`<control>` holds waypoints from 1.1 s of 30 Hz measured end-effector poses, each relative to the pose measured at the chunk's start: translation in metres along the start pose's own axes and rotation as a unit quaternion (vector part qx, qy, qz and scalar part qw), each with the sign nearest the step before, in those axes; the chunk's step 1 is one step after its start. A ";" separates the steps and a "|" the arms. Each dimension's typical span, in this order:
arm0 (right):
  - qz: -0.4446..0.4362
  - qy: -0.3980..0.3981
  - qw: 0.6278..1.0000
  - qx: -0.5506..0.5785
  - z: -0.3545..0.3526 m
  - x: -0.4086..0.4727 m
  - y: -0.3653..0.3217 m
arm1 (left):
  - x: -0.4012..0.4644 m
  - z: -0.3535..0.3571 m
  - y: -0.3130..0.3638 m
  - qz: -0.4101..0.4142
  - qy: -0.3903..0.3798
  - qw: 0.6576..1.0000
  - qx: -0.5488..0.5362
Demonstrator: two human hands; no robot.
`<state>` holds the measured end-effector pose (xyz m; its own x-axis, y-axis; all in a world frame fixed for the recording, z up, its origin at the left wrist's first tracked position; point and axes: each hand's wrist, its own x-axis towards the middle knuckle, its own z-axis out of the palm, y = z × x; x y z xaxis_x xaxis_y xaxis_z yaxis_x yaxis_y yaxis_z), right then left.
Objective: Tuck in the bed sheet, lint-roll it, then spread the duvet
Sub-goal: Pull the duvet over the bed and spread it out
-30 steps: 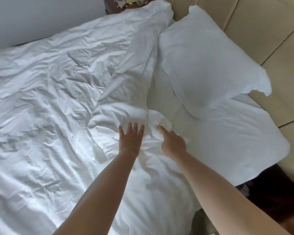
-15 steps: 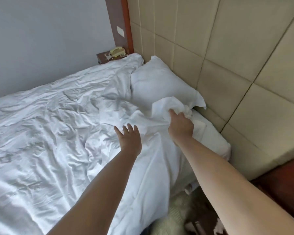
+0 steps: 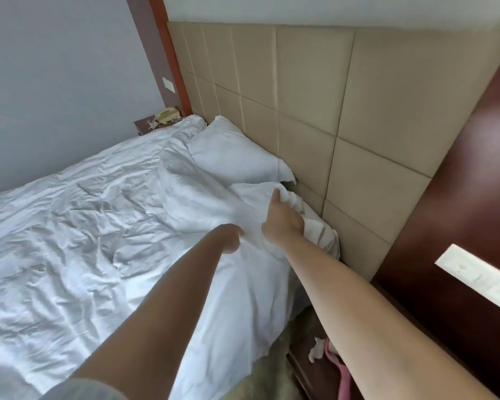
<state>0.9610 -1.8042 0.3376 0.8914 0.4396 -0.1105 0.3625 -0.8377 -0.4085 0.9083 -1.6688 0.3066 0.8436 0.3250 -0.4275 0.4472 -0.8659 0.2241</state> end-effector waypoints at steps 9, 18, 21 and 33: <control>-0.066 -0.225 0.967 0.096 0.041 -0.027 -0.016 | -0.004 0.014 -0.025 -0.186 0.062 0.838 -0.509; 0.069 -0.372 0.866 0.327 0.062 -0.023 -0.048 | -0.012 0.012 -0.096 -0.208 0.067 0.778 -0.589; 0.067 -0.189 0.942 0.269 0.078 -0.002 -0.057 | -0.017 0.017 -0.111 -0.186 0.056 0.770 -0.608; 0.095 -0.409 0.880 0.221 0.125 0.004 -0.103 | -0.018 0.007 -0.162 -0.128 -0.112 0.779 -0.603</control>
<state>0.8935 -1.6758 0.2658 0.3648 0.5429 -0.7564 -0.0747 -0.7928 -0.6049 0.8185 -1.5366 0.2720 0.6685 0.2362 -0.7052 0.6602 0.2481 0.7089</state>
